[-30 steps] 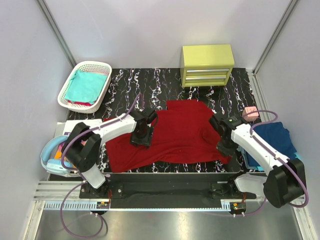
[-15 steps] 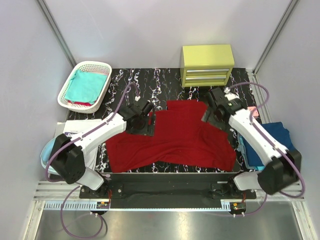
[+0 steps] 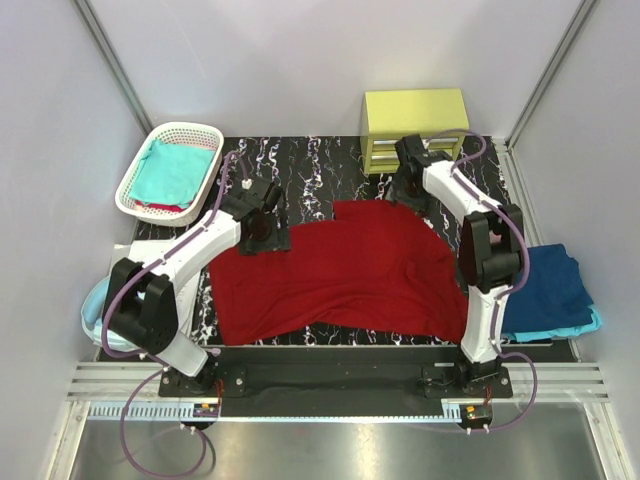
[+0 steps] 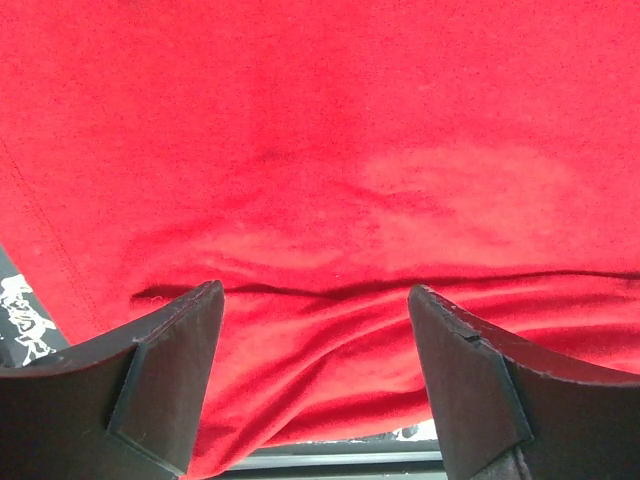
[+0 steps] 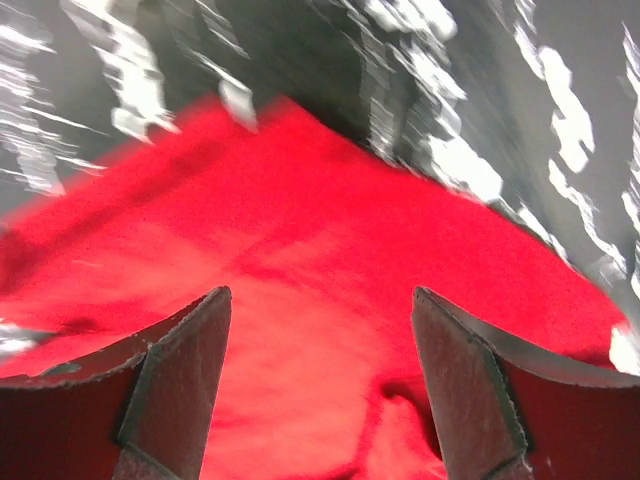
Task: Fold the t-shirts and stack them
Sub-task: Grap the side of the flattened tshirt furthest away from the robot with both arms
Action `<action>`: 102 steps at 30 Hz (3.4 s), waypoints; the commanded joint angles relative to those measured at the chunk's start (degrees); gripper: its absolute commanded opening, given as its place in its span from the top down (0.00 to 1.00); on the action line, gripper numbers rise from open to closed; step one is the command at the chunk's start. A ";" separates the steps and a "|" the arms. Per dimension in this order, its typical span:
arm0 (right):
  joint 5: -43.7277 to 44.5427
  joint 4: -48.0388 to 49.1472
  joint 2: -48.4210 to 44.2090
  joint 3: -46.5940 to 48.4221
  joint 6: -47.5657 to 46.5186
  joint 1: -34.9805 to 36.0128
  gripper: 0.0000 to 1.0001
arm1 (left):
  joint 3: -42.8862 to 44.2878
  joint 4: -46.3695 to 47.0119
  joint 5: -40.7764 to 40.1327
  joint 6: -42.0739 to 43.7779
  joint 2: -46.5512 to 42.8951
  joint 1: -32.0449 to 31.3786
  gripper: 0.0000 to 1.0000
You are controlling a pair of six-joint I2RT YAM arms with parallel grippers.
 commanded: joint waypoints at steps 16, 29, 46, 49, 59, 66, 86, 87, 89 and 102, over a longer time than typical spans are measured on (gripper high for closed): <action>-17.37 -3.10 22.61 31.38 -7.16 3.30 0.22 | -3.36 3.44 2.15 -1.32 -0.97 -0.31 0.23; -17.11 -4.33 27.53 36.48 -6.63 3.30 0.33 | -4.86 3.44 2.67 -1.06 -0.88 -0.22 0.25; -16.94 -1.08 25.69 24.62 -6.19 4.01 0.61 | -5.82 3.79 2.67 -1.06 0.00 -0.22 0.26; -16.06 -1.08 25.52 24.62 -6.63 4.01 0.76 | -5.82 3.70 2.50 -1.06 0.00 -0.22 0.26; -5.78 -0.73 18.93 22.34 -4.70 2.17 1.00 | -4.68 3.44 1.44 -1.67 0.96 -0.14 0.27; -2.44 -0.55 16.29 20.66 -3.38 -1.17 1.00 | -4.77 3.52 1.44 -1.67 1.32 -0.14 0.28; -6.83 -2.48 20.25 29.46 -4.00 -6.10 1.00 | 15.69 1.33 -3.74 -1.68 15.90 6.79 0.24; -7.00 -2.31 19.98 29.28 -4.17 -6.10 1.00 | 18.84 1.33 -3.57 -1.50 17.82 7.68 0.23; -7.27 -2.05 19.19 28.49 -4.00 -6.10 1.00 | 21.93 0.89 -3.92 -1.15 20.03 10.05 0.21; -8.67 -0.46 16.82 25.06 -3.91 -6.10 1.00 | 34.33 -0.08 0.03 2.45 35.23 16.04 0.31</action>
